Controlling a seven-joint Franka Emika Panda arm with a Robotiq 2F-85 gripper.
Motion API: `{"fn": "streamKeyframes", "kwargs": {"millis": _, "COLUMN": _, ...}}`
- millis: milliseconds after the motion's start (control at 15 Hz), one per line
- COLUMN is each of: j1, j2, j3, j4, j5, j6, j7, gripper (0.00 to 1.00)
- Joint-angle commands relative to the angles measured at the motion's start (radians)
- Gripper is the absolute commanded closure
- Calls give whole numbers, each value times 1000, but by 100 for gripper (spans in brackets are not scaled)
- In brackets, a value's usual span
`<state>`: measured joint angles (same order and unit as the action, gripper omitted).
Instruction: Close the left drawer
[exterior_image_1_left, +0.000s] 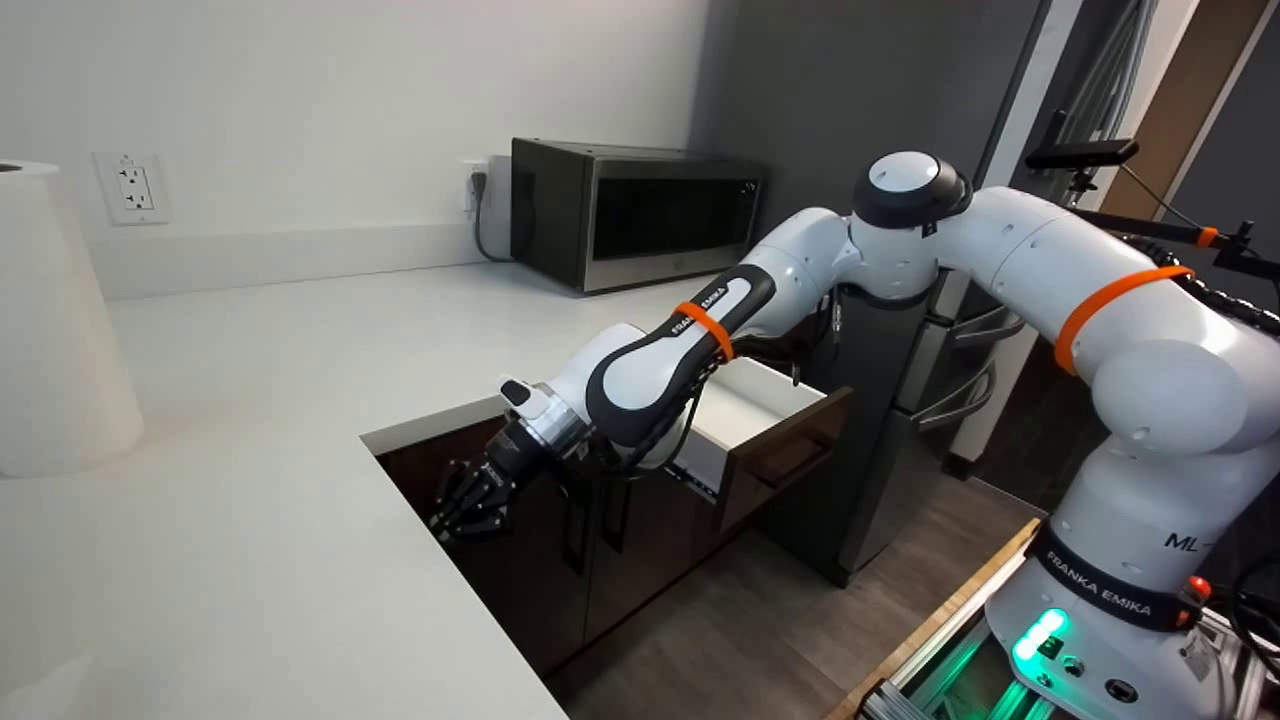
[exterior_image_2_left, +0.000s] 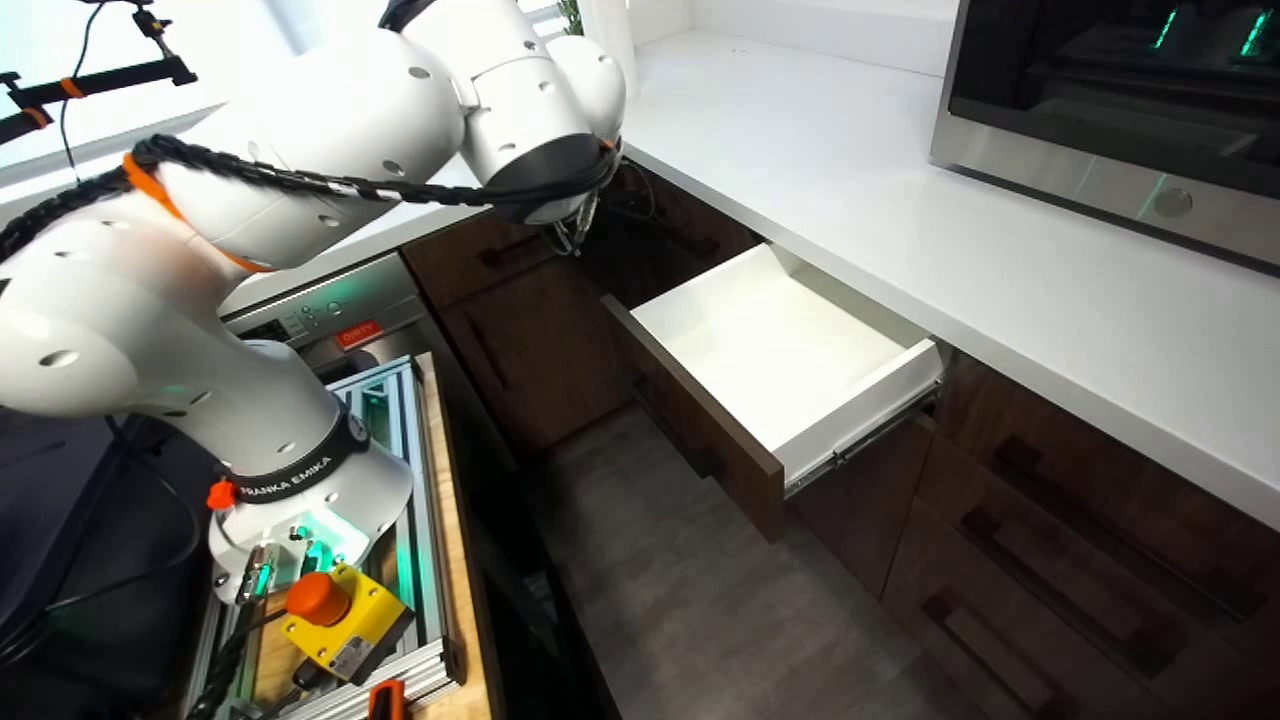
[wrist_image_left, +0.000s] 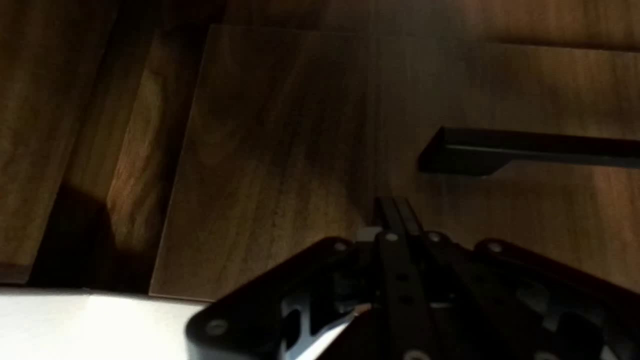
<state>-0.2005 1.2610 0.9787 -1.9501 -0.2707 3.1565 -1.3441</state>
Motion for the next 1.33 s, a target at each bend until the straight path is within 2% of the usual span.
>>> {"fn": "streamKeyframes", "kwargs": {"millis": 0, "j1": 11, "j2": 129, "j3": 40, "j4": 90, "j5": -74, "j6": 23, "j7": -27, "gripper": 100}}
{"fn": "streamKeyframes", "kwargs": {"millis": 133, "j1": 7, "j2": 128, "j3": 38, "j4": 84, "j5": -81, "j6": 3, "j7": -11, "gripper": 100}}
{"fn": "streamKeyframes", "kwargs": {"millis": 267, "j1": -26, "j2": 104, "j3": 45, "j4": 26, "j5": -77, "j6": -4, "j7": 14, "gripper": 100}}
{"fn": "streamKeyframes", "kwargs": {"millis": 533, "j1": -113, "j2": -32, "j3": 55, "j4": -186, "j5": -33, "j6": 4, "j7": 146, "gripper": 100}}
{"fn": "streamKeyframes", "kwargs": {"millis": 867, "j1": -258, "j2": -270, "j3": 102, "j4": -466, "j5": 13, "j6": -20, "j7": 426, "gripper": 100}}
{"fn": "streamKeyframes", "kwargs": {"millis": 1067, "j1": -378, "j2": -406, "j3": 165, "j4": -607, "j5": 9, "j6": -73, "j7": 576, "gripper": 100}}
{"fn": "streamKeyframes", "kwargs": {"millis": 1133, "j1": -426, "j2": -447, "j3": 199, "j4": -641, "j5": 6, "j6": -117, "j7": 616, "gripper": 100}}
{"fn": "streamKeyframes", "kwargs": {"millis": 1267, "j1": -546, "j2": -494, "j3": 308, "j4": -680, "j5": 17, "j6": -266, "j7": 676, "gripper": 100}}
